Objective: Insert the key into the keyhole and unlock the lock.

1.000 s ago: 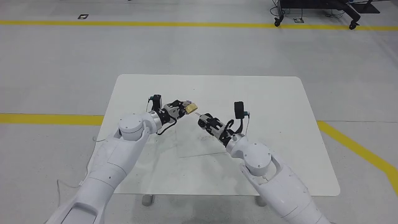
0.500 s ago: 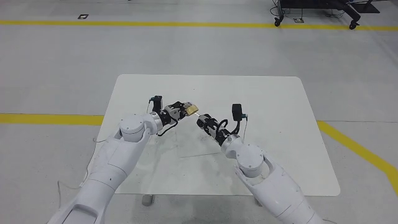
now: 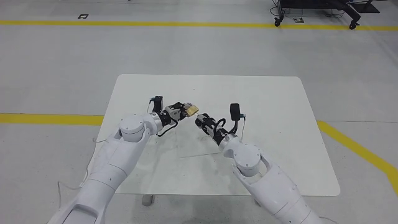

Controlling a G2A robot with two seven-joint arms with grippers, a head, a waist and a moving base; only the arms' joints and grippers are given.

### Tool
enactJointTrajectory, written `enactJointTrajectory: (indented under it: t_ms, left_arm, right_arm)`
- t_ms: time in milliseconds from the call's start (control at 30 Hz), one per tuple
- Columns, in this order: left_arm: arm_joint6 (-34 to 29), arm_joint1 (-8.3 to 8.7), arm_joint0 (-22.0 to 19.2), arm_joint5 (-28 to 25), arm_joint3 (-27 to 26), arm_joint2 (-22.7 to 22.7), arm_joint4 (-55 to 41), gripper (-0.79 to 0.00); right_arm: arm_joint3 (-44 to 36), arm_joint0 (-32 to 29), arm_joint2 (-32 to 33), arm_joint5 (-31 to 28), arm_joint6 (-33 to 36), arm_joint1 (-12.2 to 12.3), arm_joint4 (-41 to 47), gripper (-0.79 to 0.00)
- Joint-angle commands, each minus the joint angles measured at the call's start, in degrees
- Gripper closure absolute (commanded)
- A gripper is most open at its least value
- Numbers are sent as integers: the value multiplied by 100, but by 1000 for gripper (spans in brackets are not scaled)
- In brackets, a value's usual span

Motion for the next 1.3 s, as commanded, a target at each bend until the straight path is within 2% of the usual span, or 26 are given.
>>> enactJointTrajectory:
  t_ms: [0,333,367,400,600,800,1133,1267]
  left_arm:
    - [-30,-6,3,14,8,-8,-42,0]
    - [-186,-23,13,-45,-13,15,15,0]
    - [-203,-24,14,-44,-13,15,15,0]
    - [-213,-25,14,-54,-12,11,17,0]
    - [-232,-11,11,-75,16,-71,30,0]
    - [7,-2,47,-205,-8,-231,-58,0]
    - [202,-4,174,-495,-142,-389,-157,0]
    - [80,-20,212,-320,-133,-420,-414,0]
  right_arm:
    - [17,4,4,0,-21,-13,0,0]
    - [185,129,-58,0,39,-87,-53,0]
    - [189,141,-60,-6,42,-93,-70,-342]
    - [183,149,-57,-12,36,-99,-77,-785]
    - [28,84,14,-92,54,-110,-105,-785]
    - [-170,-35,192,-465,15,-107,-27,-785]
    - [-170,-35,192,-465,15,-107,-27,-785]
    - [-340,-203,445,-1060,63,-122,639,-785]
